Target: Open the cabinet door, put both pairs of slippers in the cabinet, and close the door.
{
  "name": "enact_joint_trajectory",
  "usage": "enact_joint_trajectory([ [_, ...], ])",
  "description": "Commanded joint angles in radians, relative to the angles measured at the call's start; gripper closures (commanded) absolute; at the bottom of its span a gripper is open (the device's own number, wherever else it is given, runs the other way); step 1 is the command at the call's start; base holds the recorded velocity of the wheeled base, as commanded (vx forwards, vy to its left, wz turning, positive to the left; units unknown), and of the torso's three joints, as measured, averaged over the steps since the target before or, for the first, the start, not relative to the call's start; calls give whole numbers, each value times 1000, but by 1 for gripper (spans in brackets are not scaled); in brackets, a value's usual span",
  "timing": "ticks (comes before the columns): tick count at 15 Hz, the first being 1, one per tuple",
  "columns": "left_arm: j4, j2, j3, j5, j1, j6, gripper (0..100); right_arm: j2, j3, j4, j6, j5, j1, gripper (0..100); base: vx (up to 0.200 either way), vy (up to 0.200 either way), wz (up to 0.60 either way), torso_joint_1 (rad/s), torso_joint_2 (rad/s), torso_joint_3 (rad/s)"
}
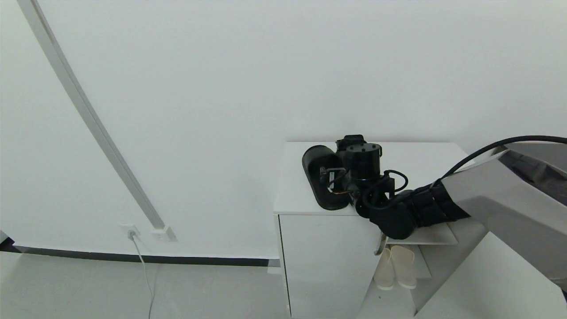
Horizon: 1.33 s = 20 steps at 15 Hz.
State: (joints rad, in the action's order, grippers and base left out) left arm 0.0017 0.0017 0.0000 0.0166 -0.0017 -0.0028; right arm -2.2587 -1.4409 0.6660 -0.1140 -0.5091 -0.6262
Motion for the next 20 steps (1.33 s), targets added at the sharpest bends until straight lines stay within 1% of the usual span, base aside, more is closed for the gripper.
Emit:
enact_joint_trajectory([
  [1, 0, 0, 0, 0, 0, 0, 100, -59, -59, -6, 8, 15, 14, 0, 0, 0, 0, 0, 0, 0],
  [4, 0, 0, 0, 0, 0, 0, 100, -105, -116, -5, 22, 15, 28, 0, 0, 0, 0, 0, 0, 0],
  [9, 0, 0, 0, 0, 0, 0, 100, -113, -124, 11, 22, 14, 34, 0, 0, 0, 0, 0, 0, 0],
  [10, 0, 0, 0, 0, 0, 0, 100, -113, -122, 11, 20, 14, 34, 100, 0, 0, 0, 0, 0, 0],
  [16, 0, 0, 0, 0, 0, 0, 100, -82, -101, 37, 20, 12, 34, 100, 0, 0, 0, 0, 0, 0],
  [18, 0, 0, 0, 0, 0, 1, 100, 19, 14, 63, 20, 23, 28, 100, 0, 0, 0, 0, 0, 0],
  [20, 0, 0, 0, 0, 0, 1, 100, 139, 128, 75, 22, 80, 17, 100, 0, 0, 0, 0, 0, 0],
])
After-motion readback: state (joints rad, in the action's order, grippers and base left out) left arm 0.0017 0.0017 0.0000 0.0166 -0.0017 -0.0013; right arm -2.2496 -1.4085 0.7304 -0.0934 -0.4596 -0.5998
